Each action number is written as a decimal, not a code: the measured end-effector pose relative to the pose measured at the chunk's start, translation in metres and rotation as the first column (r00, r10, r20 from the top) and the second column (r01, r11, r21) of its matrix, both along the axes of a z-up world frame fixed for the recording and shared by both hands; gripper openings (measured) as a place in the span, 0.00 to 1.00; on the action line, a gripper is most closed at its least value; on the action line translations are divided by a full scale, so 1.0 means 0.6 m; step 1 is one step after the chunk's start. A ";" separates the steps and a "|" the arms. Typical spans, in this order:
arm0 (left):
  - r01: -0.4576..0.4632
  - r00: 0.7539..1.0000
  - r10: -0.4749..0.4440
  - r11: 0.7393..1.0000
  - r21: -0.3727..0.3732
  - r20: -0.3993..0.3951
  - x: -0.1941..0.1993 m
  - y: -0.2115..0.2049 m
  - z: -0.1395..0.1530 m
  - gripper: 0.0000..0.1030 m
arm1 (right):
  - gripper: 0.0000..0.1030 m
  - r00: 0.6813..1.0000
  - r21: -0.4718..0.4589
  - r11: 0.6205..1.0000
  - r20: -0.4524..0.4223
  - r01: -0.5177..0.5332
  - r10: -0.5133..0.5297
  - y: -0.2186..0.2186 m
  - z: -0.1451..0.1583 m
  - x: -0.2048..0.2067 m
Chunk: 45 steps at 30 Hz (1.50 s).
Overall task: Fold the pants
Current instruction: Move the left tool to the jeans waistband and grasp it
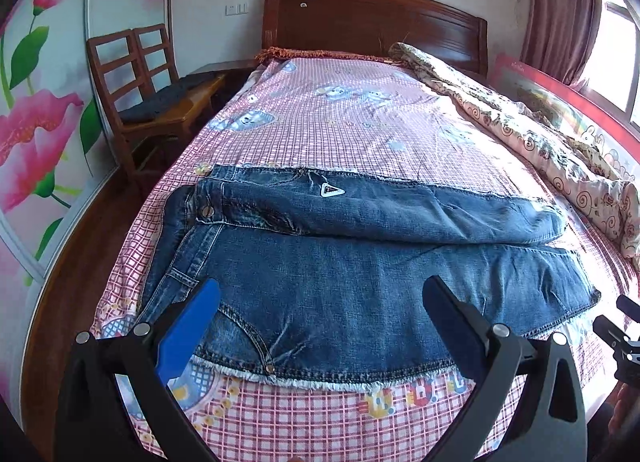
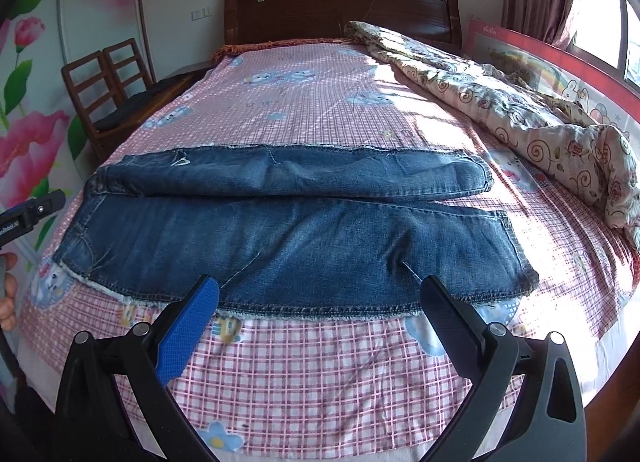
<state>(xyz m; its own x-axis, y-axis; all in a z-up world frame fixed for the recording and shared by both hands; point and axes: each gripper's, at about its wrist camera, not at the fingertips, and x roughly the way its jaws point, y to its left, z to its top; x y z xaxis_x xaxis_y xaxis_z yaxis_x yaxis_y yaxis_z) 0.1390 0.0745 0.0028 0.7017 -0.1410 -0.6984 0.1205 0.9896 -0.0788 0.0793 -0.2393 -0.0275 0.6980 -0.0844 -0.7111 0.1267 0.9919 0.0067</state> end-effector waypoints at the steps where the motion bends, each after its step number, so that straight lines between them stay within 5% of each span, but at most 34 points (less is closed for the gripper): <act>1: 0.003 0.999 -0.004 1.000 -0.022 -0.038 0.033 0.018 0.000 0.98 | 0.97 1.000 0.007 1.000 -0.010 -0.007 0.007 -0.004 0.000 0.010; 10: -0.040 0.945 -0.004 0.991 -0.128 -0.326 0.348 0.163 -0.038 0.98 | 0.97 0.998 0.043 0.999 -0.058 0.013 -0.010 -0.040 -0.013 0.080; 14: -0.042 0.937 -0.034 0.977 -0.208 -0.348 0.455 0.199 -0.059 0.98 | 0.97 0.996 0.040 0.999 -0.083 0.026 -0.022 -0.045 -0.024 0.107; 19: -0.005 0.863 -0.170 0.939 -0.344 -0.475 0.561 0.214 -0.136 0.98 | 0.97 0.994 0.029 0.999 -0.107 0.032 -0.029 -0.045 -0.039 0.132; 28: -0.044 0.795 -0.153 0.950 -0.308 -0.587 0.619 0.244 -0.236 0.98 | 0.97 0.991 0.041 0.999 -0.133 0.017 -0.012 -0.027 -0.059 0.168; 32: -0.014 0.789 -0.188 0.947 -0.322 -0.586 0.624 0.235 -0.237 0.98 | 0.97 0.991 0.040 0.999 -0.133 -0.004 0.010 -0.010 -0.061 0.177; 35: 0.021 0.740 -0.269 0.925 -0.379 -0.616 0.627 0.220 -0.238 0.98 | 0.97 0.990 0.038 0.999 -0.138 -0.014 0.019 -0.001 -0.064 0.183; 37: 0.067 0.709 -0.263 0.949 -0.309 -0.654 0.626 0.196 -0.245 0.98 | 0.97 0.991 0.043 0.999 -0.134 -0.013 0.018 0.002 -0.064 0.183; 40: 0.055 0.700 -0.232 0.960 -0.273 -0.675 0.627 0.183 -0.246 0.98 | 0.97 0.992 0.052 0.999 -0.125 -0.015 0.022 0.006 -0.062 0.181; 45: -0.032 0.707 -0.209 0.945 -0.326 -0.675 0.627 0.191 -0.246 0.97 | 0.97 0.993 0.035 0.999 -0.112 -0.023 0.026 0.004 -0.054 0.176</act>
